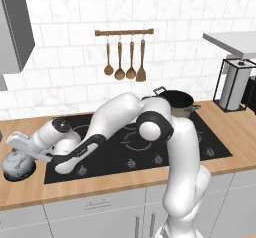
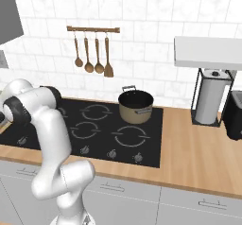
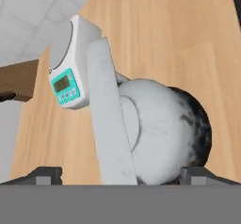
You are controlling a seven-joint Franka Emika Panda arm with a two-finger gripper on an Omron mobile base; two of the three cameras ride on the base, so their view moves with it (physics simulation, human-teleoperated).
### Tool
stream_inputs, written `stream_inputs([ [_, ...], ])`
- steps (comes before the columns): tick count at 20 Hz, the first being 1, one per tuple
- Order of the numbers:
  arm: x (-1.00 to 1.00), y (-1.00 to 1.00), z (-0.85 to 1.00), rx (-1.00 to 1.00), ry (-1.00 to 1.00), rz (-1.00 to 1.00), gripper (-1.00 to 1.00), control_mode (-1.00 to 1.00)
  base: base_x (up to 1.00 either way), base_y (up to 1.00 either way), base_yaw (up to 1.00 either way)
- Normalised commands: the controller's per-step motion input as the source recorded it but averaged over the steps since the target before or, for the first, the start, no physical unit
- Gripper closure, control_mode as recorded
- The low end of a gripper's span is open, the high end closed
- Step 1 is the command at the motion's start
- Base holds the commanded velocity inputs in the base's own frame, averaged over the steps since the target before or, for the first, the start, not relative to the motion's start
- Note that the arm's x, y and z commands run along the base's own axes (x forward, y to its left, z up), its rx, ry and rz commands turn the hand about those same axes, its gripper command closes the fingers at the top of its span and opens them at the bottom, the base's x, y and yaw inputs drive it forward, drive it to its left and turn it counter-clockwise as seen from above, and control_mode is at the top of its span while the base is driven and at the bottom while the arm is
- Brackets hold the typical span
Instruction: Pick the kettle from the counter and place it on a stove burner. Then turn the burner on.
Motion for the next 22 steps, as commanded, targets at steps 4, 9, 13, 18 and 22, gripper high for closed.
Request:
stream_inputs([
  [4,0.29,0.01,-0.11,0.00,0.00,-0.15,-1.00,-1.00,0.00,0.00,0.00],
  [9,0.15,0.00,-0.05,0.00,0.02,-0.13,1.00,-1.00,0.00,0.00,0.00],
  [13,-0.09,-0.07,0.05,0.00,0.01,-0.10,1.00,-1.00,0.00,0.00,0.00],
  [18,-0.17,-0.11,0.21,0.00,0.00,-0.09,1.00,-1.00,0.00,0.00,0.00],
  [22,-0.24,-0.07,0.45,0.00,-0.06,-0.05,1.00,-1.00,0.00,0.00,0.00],
])
